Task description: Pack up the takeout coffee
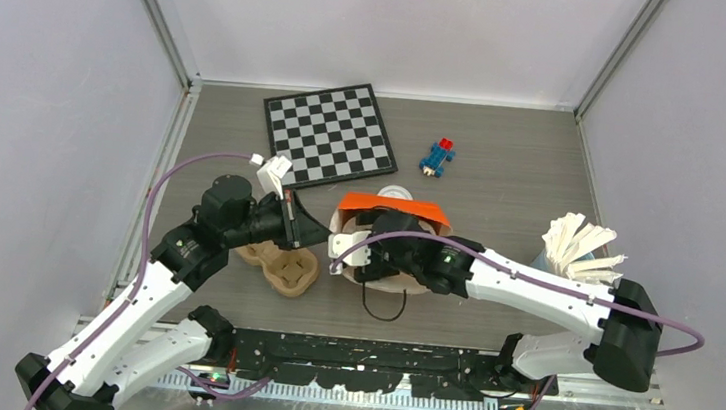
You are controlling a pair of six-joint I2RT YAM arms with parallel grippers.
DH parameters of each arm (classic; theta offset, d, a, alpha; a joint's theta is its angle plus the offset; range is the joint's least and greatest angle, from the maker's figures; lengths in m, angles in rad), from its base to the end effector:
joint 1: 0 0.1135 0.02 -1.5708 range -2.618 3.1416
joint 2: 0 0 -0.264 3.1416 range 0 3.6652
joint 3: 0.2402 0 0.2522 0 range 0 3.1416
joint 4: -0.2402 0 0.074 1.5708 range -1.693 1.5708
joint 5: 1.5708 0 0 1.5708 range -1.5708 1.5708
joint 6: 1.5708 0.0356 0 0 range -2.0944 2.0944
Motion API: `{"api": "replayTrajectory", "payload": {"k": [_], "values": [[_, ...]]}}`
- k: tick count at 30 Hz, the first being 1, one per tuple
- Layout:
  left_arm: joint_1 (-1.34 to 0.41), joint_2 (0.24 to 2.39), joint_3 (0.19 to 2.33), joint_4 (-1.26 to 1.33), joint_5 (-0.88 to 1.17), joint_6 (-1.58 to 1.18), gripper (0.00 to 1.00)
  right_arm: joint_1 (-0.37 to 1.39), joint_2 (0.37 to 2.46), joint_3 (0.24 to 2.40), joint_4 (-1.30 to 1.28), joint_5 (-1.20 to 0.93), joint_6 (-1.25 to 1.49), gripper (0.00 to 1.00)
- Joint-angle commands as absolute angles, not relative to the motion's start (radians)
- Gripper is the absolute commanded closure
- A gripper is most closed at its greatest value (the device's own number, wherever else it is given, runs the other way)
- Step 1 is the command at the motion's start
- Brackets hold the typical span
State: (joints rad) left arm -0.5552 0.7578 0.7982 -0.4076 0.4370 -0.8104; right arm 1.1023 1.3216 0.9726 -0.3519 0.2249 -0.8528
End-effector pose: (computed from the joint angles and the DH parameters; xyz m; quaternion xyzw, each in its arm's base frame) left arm 0.1363 -0.1023 0.3267 0.0193 0.8138 -0.4873 0.3160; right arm 0.1374 0.2540 0.2719 -0.7207 0.5430 -0.0489 0.4281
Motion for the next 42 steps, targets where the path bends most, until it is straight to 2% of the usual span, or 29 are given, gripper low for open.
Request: {"api": "replayTrajectory", "payload": {"k": [1,8,31,38,42], "values": [[-0.558,0.744,0.797,-0.338,0.466,-0.834,1.0,1.104,1.247,1.012,-0.397,0.158,-0.803,0.16],[-0.558,0.739,0.787,-0.332,0.469,-0.839,1.0,1.094,1.238,1.004,-0.418,0.05,-0.775,0.14],[-0.558,0.773,0.79,-0.319,0.493,-0.831,1.0,1.087,1.186,1.044,-0.51,0.031,-0.707,0.15],[-0.558,0.782,0.79,-0.317,0.494,-0.832,1.0,1.082,1.164,1.022,-0.516,0.026,-0.681,0.22],[-0.558,0.779,0.795,-0.315,0.492,-0.828,1.0,1.081,1.164,1.019,-0.516,0.03,-0.675,0.22]]}}
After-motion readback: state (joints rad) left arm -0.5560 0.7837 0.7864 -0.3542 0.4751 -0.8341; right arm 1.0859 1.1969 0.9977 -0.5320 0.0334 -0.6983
